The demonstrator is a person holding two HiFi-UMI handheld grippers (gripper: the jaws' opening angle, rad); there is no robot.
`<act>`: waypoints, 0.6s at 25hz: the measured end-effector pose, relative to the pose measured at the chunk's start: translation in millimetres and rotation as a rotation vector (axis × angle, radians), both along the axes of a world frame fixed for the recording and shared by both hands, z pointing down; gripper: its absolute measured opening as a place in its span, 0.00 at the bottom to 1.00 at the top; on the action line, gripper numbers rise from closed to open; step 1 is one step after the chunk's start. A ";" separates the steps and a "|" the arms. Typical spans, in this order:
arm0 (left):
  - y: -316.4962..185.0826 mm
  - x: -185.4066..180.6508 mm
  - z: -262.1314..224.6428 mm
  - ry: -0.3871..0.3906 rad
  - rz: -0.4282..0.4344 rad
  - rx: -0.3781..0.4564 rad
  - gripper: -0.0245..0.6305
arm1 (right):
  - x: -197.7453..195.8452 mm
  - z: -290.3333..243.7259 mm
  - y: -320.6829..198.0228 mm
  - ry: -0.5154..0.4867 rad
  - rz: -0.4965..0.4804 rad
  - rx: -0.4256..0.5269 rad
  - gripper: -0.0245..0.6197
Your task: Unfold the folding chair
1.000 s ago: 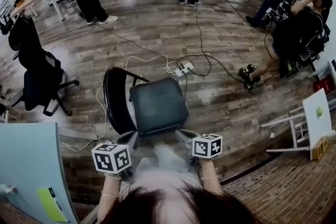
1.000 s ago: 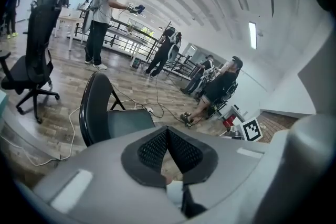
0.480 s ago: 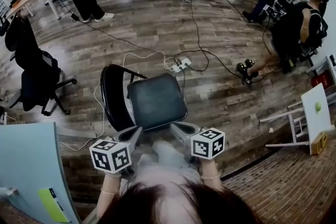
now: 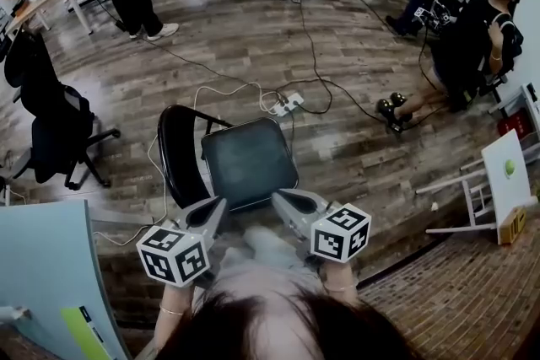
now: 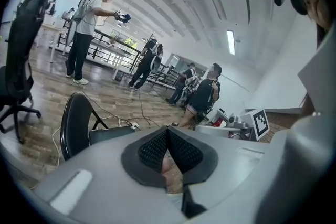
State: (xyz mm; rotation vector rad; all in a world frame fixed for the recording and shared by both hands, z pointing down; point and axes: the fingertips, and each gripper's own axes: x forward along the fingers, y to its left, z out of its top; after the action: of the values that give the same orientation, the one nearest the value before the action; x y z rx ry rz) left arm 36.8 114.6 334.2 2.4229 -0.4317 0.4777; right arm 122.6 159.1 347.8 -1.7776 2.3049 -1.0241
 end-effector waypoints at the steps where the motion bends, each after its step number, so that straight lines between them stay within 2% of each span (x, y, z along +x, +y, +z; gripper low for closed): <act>1: -0.4 1.2 -3.9 0.007 0.002 0.006 0.03 | 0.1 -3.9 0.0 0.003 0.000 0.008 0.03; 7: -5.9 7.1 -18.3 0.034 0.010 0.029 0.03 | 0.7 -21.8 -3.3 0.012 -0.009 0.064 0.03; 15: -13.3 14.8 -24.9 0.058 0.013 0.035 0.03 | 5.9 -25.3 -10.0 0.030 -0.004 0.079 0.03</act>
State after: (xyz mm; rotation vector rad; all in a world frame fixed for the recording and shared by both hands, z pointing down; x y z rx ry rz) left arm 51.6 101.3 309.3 2.4685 -0.4027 0.4079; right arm 128.5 149.2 322.4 -1.7710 2.3323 -0.8998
